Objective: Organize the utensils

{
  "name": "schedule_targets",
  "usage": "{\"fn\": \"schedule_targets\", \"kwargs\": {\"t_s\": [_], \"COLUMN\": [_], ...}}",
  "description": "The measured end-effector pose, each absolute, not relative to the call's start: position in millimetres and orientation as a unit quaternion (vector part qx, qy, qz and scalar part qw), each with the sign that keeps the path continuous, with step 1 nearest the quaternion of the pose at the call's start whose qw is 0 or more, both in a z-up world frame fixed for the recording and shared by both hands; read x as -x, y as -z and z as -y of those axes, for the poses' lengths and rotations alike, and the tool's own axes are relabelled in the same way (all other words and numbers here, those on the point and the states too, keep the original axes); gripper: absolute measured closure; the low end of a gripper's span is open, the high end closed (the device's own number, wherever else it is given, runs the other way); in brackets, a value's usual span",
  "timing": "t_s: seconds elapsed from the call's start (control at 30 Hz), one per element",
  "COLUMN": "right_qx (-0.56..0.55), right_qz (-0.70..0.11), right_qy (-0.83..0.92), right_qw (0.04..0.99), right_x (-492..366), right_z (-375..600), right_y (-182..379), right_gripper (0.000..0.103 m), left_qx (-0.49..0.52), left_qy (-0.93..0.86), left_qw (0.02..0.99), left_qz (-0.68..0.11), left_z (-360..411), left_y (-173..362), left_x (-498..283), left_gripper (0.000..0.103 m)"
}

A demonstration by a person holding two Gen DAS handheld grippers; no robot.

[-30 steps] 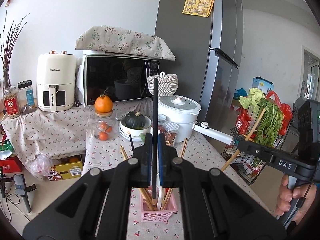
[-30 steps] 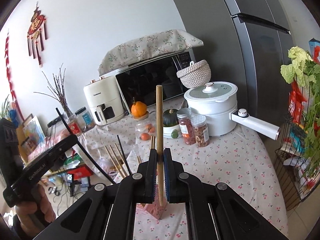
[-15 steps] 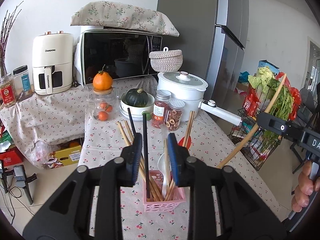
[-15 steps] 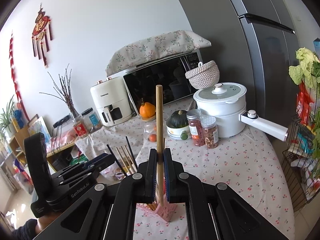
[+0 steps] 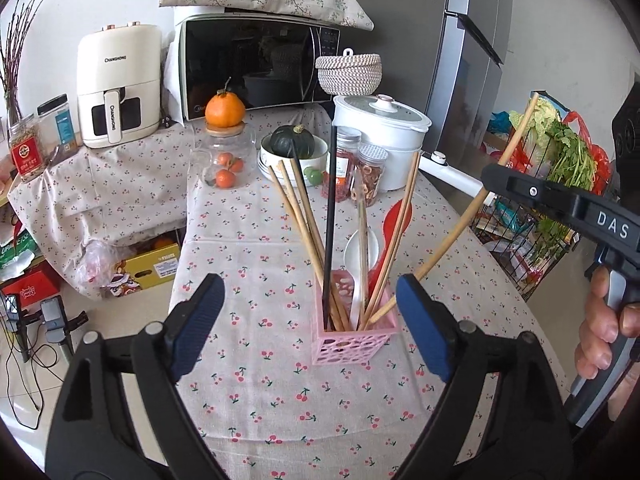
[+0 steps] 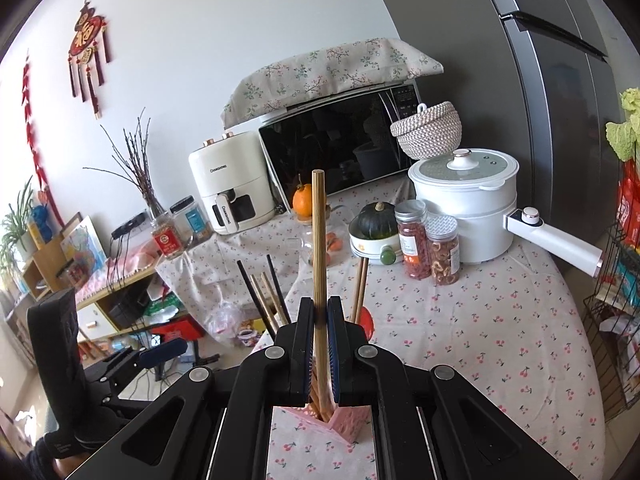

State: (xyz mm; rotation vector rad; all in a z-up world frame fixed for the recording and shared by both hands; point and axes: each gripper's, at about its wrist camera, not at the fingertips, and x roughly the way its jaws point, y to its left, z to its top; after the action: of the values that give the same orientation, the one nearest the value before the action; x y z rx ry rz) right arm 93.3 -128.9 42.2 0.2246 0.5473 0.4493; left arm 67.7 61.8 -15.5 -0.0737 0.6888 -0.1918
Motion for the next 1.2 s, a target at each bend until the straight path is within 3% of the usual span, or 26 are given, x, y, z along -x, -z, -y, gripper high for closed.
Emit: {"fn": "schedule_targets", "kwargs": {"t_s": [0.43,0.5,0.57,0.63,0.87,1.2], "right_qx": [-0.083,-0.087,-0.095,-0.104,-0.108,-0.08], "right_qz": [-0.337,-0.34,-0.333,-0.321,-0.307,-0.328], "right_qy": [-0.241,-0.24,-0.24,-0.236,-0.203,-0.123], "right_qw": [0.906,0.905,0.907,0.911,0.924,0.933], "right_x": [-122,-122,-121,-118,-105,-64], "right_z": [90,91,98,106,137,192], "right_y": [-4,-4,-7,-13,-29,-40], "right_gripper": [0.095,0.086,0.069,0.059,0.035,0.016], "left_qx": [0.052,0.052,0.055,0.06,0.067,0.078], "left_qy": [0.061,0.055,0.055,0.058,0.065,0.043], "left_qw": [0.927,0.928,0.927,0.925,0.92,0.93], "left_qz": [-0.366,-0.366,-0.367,-0.371,-0.381,-0.356], "left_z": [-74,-74,-75,-76,-71,-46], "left_y": [25,25,25,25,25,1], "left_x": [-67,-66,-66,-66,-61,-30], "left_gripper": [0.007,0.006,0.005,0.005,0.004,0.001]}}
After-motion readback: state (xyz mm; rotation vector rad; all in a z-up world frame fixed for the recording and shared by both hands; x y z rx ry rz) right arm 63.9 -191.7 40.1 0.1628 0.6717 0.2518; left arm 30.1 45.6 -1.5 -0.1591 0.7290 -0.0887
